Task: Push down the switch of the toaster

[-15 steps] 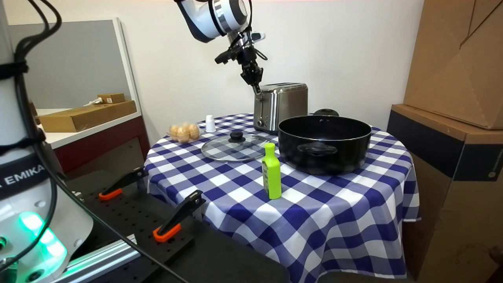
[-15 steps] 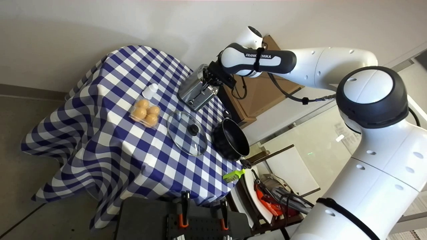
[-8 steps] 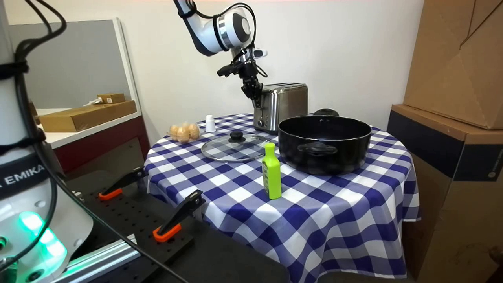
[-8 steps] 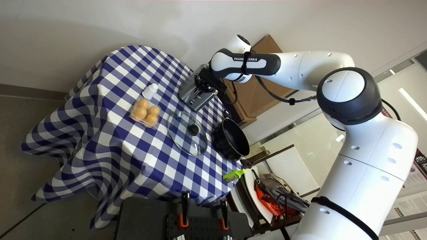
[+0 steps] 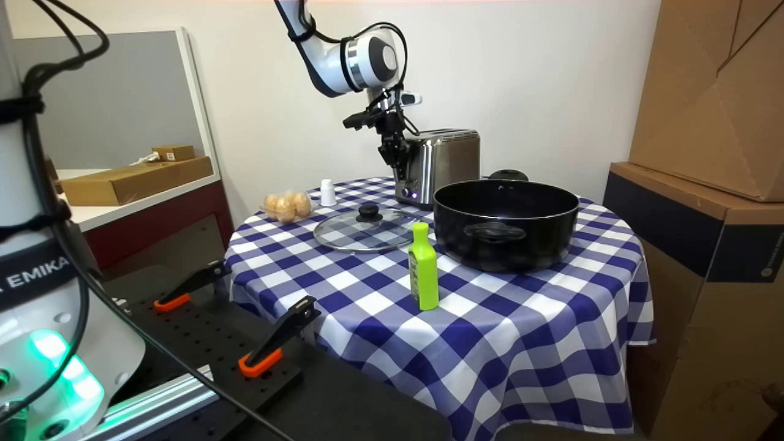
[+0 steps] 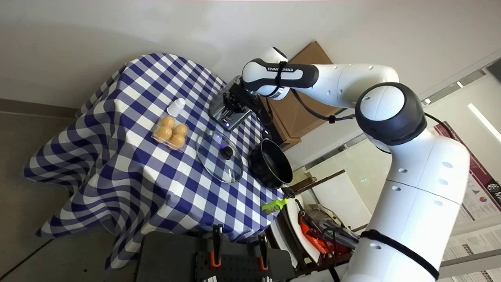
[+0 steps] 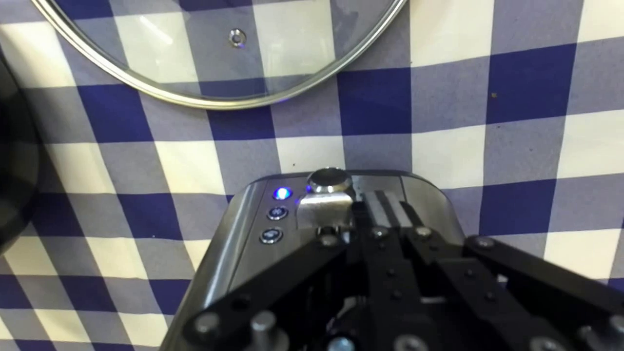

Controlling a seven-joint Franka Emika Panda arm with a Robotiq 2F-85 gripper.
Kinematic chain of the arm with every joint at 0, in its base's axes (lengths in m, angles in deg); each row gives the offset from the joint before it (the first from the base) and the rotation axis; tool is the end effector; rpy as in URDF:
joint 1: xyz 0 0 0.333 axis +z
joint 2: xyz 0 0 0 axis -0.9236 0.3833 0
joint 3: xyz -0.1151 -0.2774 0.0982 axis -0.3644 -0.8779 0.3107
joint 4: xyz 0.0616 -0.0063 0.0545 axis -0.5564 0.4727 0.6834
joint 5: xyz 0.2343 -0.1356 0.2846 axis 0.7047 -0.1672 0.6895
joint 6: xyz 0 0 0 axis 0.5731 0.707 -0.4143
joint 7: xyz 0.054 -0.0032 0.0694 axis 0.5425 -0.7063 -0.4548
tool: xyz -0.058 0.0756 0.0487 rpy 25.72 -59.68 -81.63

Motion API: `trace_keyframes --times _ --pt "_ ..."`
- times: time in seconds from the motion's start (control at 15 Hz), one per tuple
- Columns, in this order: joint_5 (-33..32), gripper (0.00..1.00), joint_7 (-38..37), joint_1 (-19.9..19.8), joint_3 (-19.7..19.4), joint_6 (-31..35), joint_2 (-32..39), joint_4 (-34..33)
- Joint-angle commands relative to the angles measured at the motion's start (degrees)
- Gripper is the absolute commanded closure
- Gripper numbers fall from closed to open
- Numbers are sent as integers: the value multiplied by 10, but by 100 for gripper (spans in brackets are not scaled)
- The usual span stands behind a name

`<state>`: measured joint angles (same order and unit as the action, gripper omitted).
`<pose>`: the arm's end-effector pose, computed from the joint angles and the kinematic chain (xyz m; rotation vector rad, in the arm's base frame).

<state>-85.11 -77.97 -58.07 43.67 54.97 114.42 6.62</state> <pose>0.6956 0.0876 0.2028 2.9463 -0.5441 0.1137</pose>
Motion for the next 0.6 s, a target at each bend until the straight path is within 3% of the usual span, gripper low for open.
trace_keyframes --times 0.0,0.27,0.53 --pt "41 100 37 -7 1 -17 52 -43" --pt "65 100 57 -13 4 -28 22 -26" --pt "117 100 115 -33 25 -37 -63 45"
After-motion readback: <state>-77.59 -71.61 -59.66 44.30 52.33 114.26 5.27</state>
